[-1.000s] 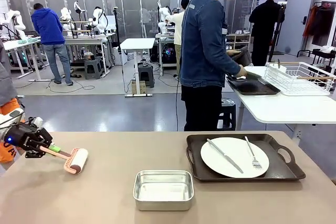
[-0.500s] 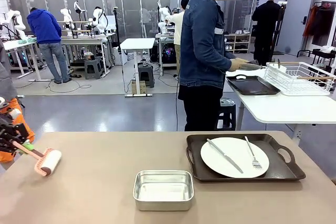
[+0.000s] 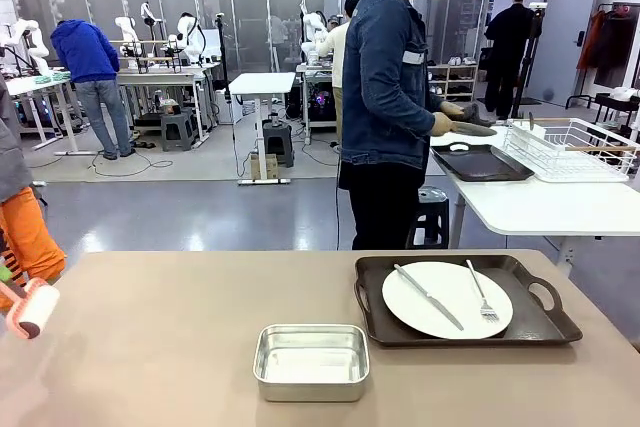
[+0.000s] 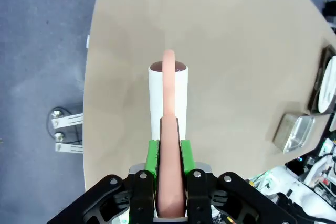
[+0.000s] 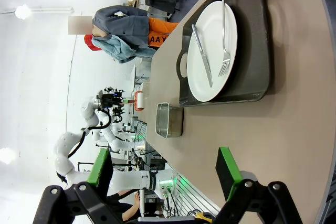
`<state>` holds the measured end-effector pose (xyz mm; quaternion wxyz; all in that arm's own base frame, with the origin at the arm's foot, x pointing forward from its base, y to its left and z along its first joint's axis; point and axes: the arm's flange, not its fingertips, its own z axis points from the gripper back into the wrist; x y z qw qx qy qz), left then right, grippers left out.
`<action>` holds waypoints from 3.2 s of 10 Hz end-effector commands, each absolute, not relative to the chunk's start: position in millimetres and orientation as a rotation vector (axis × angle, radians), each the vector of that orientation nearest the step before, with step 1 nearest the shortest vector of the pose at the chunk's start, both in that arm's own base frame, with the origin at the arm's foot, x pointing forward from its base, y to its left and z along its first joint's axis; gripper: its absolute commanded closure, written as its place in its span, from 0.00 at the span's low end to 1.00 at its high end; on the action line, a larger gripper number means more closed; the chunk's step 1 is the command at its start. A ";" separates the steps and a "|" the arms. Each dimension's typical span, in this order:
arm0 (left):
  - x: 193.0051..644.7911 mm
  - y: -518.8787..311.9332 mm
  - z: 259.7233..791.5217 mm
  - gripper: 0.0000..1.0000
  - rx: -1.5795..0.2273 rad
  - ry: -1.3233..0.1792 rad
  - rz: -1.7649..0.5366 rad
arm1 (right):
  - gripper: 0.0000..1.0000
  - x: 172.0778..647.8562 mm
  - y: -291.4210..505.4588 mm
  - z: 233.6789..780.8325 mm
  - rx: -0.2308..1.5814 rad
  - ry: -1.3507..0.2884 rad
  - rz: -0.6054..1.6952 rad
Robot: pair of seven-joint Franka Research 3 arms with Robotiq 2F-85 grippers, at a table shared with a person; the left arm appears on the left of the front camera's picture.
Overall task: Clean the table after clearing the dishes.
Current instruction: When the left (or right) Handle tray is removed, use the left hand (or right hand) to clean the left (or right) side of the table with the Lint Roller, then place the Lint Roller back on top of the Airtight Container.
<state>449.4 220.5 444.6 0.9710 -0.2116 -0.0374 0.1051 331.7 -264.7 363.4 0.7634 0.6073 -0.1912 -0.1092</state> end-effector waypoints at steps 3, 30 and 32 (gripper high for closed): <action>421.4 148.0 525.0 0.79 -0.264 -0.151 0.176 | 0.00 330.9 -264.1 366.5 1.323 -0.417 -0.238; 400.4 -323.1 571.0 0.79 0.057 -0.079 -1.285 | 0.00 330.9 -264.1 366.5 1.323 -0.417 -0.238; 400.4 -323.1 571.0 0.79 0.057 -0.079 -1.285 | 0.00 330.9 -264.1 366.5 1.323 -0.417 -0.238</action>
